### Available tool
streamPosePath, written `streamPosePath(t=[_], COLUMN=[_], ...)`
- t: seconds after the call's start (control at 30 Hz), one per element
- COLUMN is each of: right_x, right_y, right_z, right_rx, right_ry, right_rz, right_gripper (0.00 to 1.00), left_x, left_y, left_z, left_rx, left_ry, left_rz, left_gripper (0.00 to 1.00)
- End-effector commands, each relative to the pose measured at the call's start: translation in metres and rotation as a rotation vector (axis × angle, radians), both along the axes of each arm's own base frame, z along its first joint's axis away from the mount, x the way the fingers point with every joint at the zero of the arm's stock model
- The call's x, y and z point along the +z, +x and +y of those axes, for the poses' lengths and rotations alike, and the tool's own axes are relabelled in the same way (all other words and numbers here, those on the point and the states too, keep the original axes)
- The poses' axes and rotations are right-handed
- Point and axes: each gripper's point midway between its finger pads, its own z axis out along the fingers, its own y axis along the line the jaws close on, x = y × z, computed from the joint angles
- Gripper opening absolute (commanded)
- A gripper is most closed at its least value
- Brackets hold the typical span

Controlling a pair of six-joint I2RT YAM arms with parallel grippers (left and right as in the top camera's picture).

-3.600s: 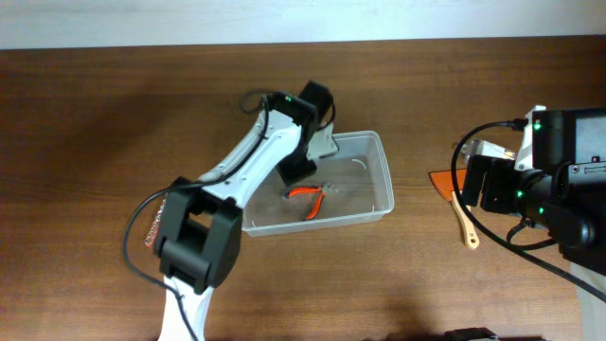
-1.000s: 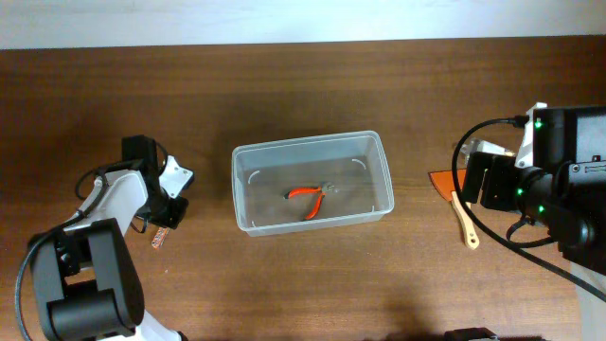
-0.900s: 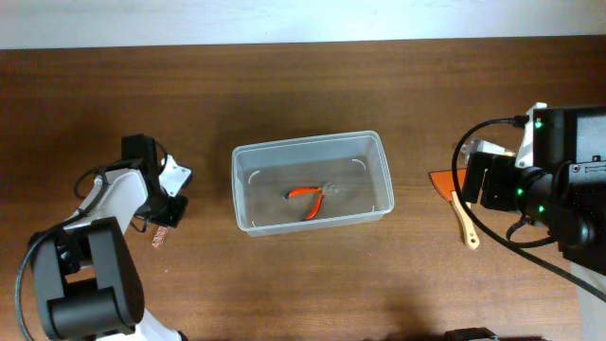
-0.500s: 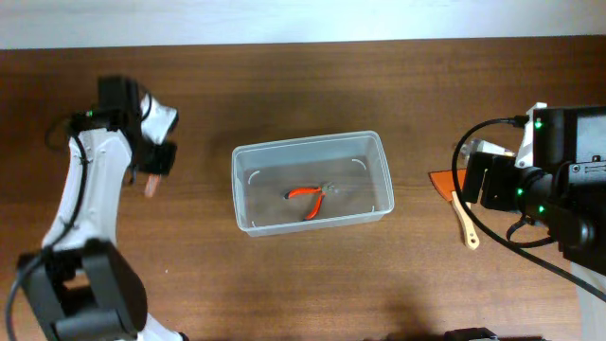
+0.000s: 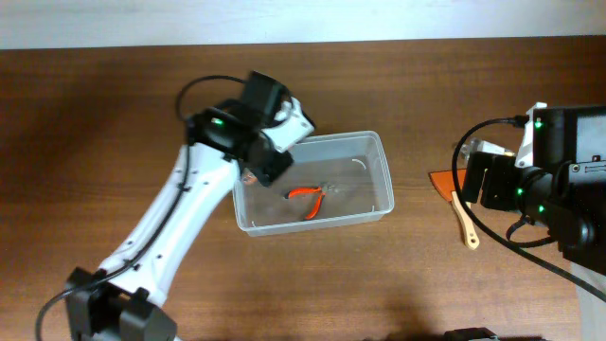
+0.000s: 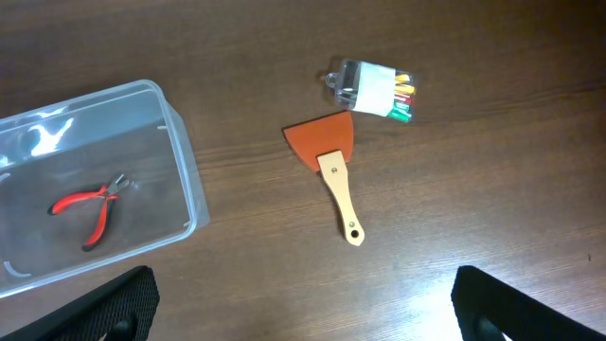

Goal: Pack container
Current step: 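Place the socket strip into the container and retract the left arm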

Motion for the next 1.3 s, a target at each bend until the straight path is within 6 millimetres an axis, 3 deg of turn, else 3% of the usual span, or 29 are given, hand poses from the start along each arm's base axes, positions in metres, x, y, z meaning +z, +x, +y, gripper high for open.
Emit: streamPosePath(t=[0.0, 0.37, 0.47, 0.57, 0.6, 0.63, 0.7, 0.87, 0.97, 1.1, 1.2, 1.27], right_x=[0.003, 0.004, 0.004, 0.004, 0.004, 0.004, 0.005, 0.008, 0.011, 0.019, 0.035, 0.052], right_y=[0.001, 0.001, 0.001, 0.001, 0.001, 0.002, 0.003, 0.007, 0.012, 0.011, -0.009, -0.036], right_z=[-0.002, -0.002, -0.002, -0.002, -0.002, -0.002, -0.002, -0.001, -0.001, -0.002, -0.014, -0.032], right_rx=[0.003, 0.003, 0.003, 0.003, 0.003, 0.003, 0.003, 0.003, 0.004, 0.02, -0.058, -0.176], right_ry=[-0.018, -0.018, -0.018, -0.019, -0.019, -0.018, -0.018, -0.016, -0.015, -0.031, -0.054, -0.089], right_rz=[-0.012, -0.016, -0.016, -0.015, -0.015, -0.016, -0.021, -0.044, -0.067, -0.084, -0.09, -0.11], right_gripper=[0.99, 0.99, 0.99, 0.99, 0.99, 0.99, 0.99, 0.99, 0.99, 0.99, 0.99, 0.99], left_x=[-0.031, -0.141, -0.163, -0.17, -0.17, -0.168, -0.164, -0.133, -0.093, -0.024, 0.02, 0.043], left_y=[-0.003, -0.001, -0.007, -0.009, -0.009, -0.008, -0.007, 0.0, 0.013, 0.021, 0.023, 0.025], left_z=[-0.004, -0.006, -0.003, 0.0, 0.002, 0.004, 0.01, 0.012, 0.02, 0.041, 0.07, 0.101], left_rx=[-0.043, -0.047, -0.049, -0.047, -0.046, -0.043, -0.034, -0.012, 0.037, 0.1, 0.223, 0.367], left_ry=[0.079, 0.179, 0.208, 0.227, 0.234, 0.243, 0.268, 0.248, 0.263, 0.246, 0.172, 0.121], left_rz=[0.055, 0.253, 0.308, 0.326, 0.325, 0.32, 0.308, 0.244, 0.118, -0.065, -0.159, -0.201], left_gripper=[0.02, 0.02, 0.02, 0.02, 0.08, 0.27, 0.66, 1.0, 0.99, 0.99, 0.99, 0.99])
